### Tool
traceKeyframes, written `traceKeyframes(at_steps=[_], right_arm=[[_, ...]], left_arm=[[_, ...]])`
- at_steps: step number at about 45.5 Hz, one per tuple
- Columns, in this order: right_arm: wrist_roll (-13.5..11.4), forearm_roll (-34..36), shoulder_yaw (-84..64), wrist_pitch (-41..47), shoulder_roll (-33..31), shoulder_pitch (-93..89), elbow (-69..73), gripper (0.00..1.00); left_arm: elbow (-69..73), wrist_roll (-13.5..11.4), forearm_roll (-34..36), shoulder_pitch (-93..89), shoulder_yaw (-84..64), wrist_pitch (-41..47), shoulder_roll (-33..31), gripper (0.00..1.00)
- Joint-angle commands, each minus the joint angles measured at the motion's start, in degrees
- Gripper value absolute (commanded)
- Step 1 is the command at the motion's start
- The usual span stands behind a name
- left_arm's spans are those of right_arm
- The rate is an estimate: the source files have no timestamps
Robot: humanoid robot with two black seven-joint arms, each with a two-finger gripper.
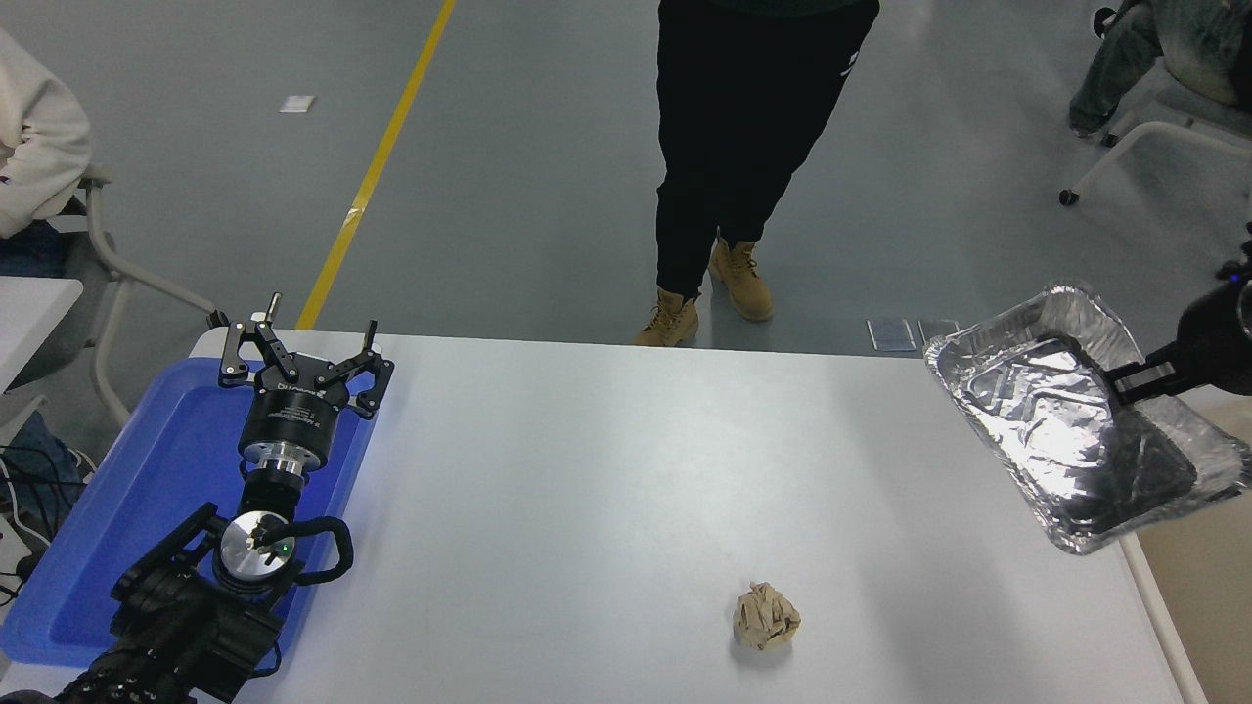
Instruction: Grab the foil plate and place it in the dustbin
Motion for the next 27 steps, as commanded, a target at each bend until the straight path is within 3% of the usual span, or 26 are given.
traceKeyframes(at_steps=[1, 17, 27], right_arm=[[0.1, -0.1, -0.4, 4.3, -0.6, 5.0, 0.7, 0.0], [0.0, -0.3, -0.4, 6.7, -2.2, 6.5, 0.4, 0.0], [-0.1, -9.0, 0.3, 6.7, -8.1, 3.9, -1.8, 0.0]], left_arm=[[0.0, 0.0, 0.1, 0.0, 0.0, 0.0, 0.0, 1.0], [0.0, 0.0, 0.0, 0.0, 0.0, 0.0, 0.0, 1.0], [0.0, 0.0, 0.0, 0.0, 0.0, 0.0, 0.0, 1.0]])
